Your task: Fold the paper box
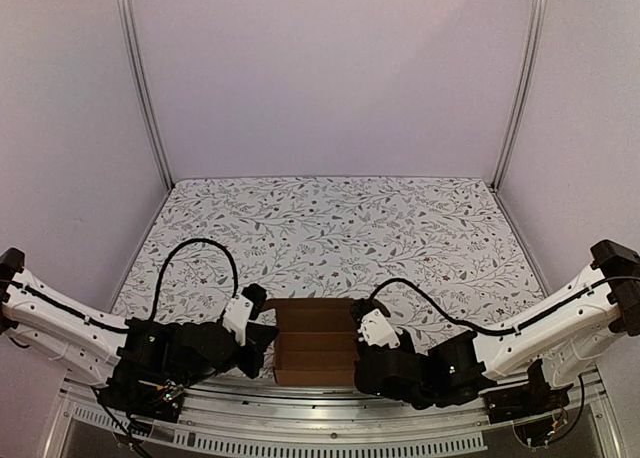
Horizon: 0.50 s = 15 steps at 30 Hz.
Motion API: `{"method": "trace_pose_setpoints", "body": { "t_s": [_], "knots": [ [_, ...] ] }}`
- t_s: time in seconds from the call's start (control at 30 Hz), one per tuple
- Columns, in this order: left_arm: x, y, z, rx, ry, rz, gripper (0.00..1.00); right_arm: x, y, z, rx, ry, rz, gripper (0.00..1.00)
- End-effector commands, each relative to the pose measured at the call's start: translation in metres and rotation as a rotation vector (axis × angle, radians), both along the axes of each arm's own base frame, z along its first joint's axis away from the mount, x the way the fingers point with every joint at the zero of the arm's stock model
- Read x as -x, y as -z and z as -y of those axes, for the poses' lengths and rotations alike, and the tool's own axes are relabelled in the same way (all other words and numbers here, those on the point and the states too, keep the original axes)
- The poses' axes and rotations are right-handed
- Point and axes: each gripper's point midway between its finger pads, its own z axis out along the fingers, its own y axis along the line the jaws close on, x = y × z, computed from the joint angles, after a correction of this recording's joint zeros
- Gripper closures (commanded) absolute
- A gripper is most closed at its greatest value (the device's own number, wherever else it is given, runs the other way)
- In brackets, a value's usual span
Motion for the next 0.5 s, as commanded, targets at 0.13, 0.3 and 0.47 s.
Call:
{"method": "trace_pose_setpoints", "body": {
  "t_s": [0.13,0.3,0.47],
  "knots": [
    [0.007,0.02,-0.001,-0.136,-0.022,0.009,1.0,0.006,-0.018,0.011,-0.01,0.007,0.009,0.67],
    [0.008,0.021,0.006,-0.176,-0.026,0.02,1.0,0.01,-0.033,0.018,-0.014,-0.016,-0.012,0.58],
    [0.008,0.023,0.005,-0.2,-0.029,0.022,1.0,0.014,-0.042,0.03,-0.017,-0.027,-0.04,0.54]
  ]
}}
